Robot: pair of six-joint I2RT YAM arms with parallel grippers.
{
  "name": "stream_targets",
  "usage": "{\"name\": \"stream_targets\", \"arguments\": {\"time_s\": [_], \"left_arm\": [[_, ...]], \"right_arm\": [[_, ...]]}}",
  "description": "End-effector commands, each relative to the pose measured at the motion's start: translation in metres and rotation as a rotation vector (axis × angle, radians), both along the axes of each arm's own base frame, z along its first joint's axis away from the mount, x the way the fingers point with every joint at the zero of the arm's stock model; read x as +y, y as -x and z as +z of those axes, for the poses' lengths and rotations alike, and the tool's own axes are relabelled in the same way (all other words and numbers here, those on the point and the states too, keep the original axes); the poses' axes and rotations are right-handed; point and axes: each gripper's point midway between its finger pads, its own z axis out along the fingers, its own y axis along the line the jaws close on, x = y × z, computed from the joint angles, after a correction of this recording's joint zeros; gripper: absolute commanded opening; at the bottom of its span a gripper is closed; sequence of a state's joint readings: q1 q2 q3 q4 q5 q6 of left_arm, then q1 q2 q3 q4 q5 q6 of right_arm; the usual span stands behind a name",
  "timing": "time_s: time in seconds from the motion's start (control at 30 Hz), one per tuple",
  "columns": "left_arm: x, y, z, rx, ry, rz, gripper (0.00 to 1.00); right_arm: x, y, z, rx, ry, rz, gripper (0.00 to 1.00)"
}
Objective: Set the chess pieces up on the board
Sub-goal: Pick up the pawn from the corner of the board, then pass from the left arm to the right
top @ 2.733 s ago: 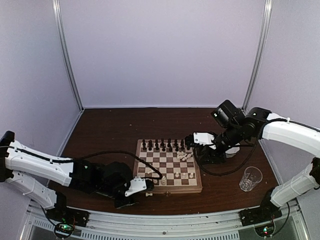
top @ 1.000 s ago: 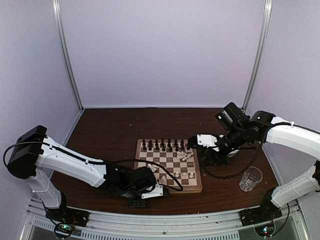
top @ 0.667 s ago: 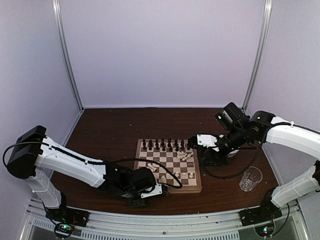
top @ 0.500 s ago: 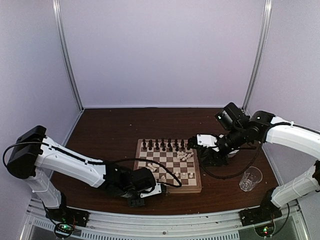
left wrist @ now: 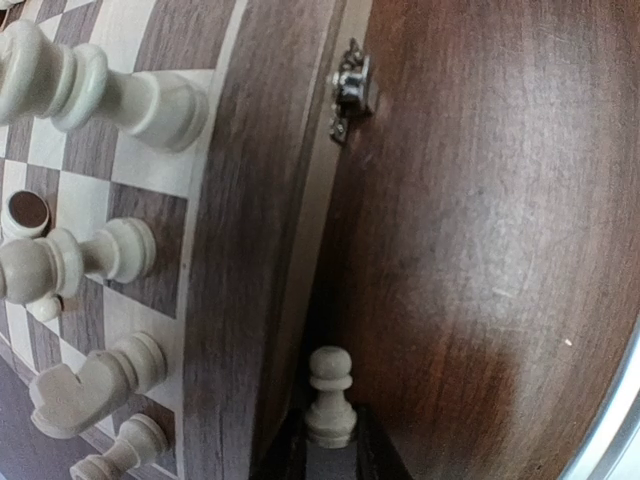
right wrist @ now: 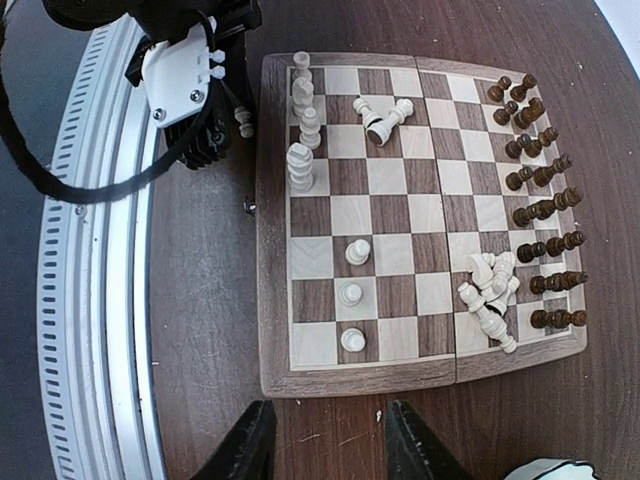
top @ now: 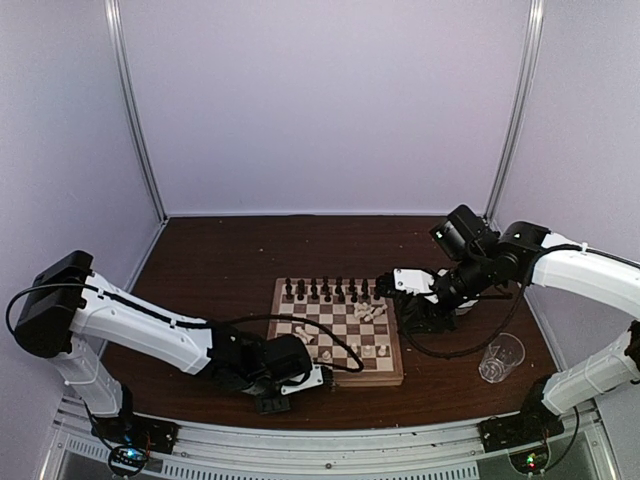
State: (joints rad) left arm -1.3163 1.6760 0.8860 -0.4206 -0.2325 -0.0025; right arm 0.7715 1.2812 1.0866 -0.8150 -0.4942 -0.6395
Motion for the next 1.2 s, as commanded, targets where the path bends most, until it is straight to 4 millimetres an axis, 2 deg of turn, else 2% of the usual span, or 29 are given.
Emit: {"name": "stream_targets", "arguments": {"time_s": [0.0, 0.2, 0.27, 0.37, 0.57, 0.8, 0.97, 1.17], "left_arm": [[-0.004, 0.003, 0.01, 0.026, 0.063, 0.016, 0.17], [-0.009, 0.007, 0.002, 0.058, 0.057, 0.014, 0.13], [-0.011, 0.006, 0.009, 0.055, 0.079, 0.019, 0.13], [-0.017, 0.004, 0.035, 0.037, 0.157, 0.03, 0.13], [-0.028, -0.005, 0.116, -0.001, 0.41, 0.072, 0.14], [-0.04, -0.026, 0.198, -0.037, 0.751, 0.138, 0.16], [-0.045, -0.032, 0.232, -0.064, 0.876, 0.14, 0.16], [-0.051, -0.033, 0.241, -0.068, 0.907, 0.125, 0.16]], "right_arm": [[0.004, -0.002, 0.006, 0.011, -0.025, -0.006, 0.4], [0.005, -0.002, 0.008, 0.017, -0.027, -0.004, 0.4], [0.004, -0.001, 0.009, 0.021, -0.028, -0.006, 0.4], [0.005, 0.001, 0.014, 0.04, -0.045, -0.012, 0.39], [0.014, -0.001, 0.044, 0.193, -0.18, -0.037, 0.4], [0.047, -0.008, 0.081, 0.457, -0.349, -0.039, 0.45], [0.073, -0.011, 0.096, 0.689, -0.393, -0.018, 0.47], [0.104, -0.002, 0.097, 0.782, -0.379, 0.025, 0.49]]}}
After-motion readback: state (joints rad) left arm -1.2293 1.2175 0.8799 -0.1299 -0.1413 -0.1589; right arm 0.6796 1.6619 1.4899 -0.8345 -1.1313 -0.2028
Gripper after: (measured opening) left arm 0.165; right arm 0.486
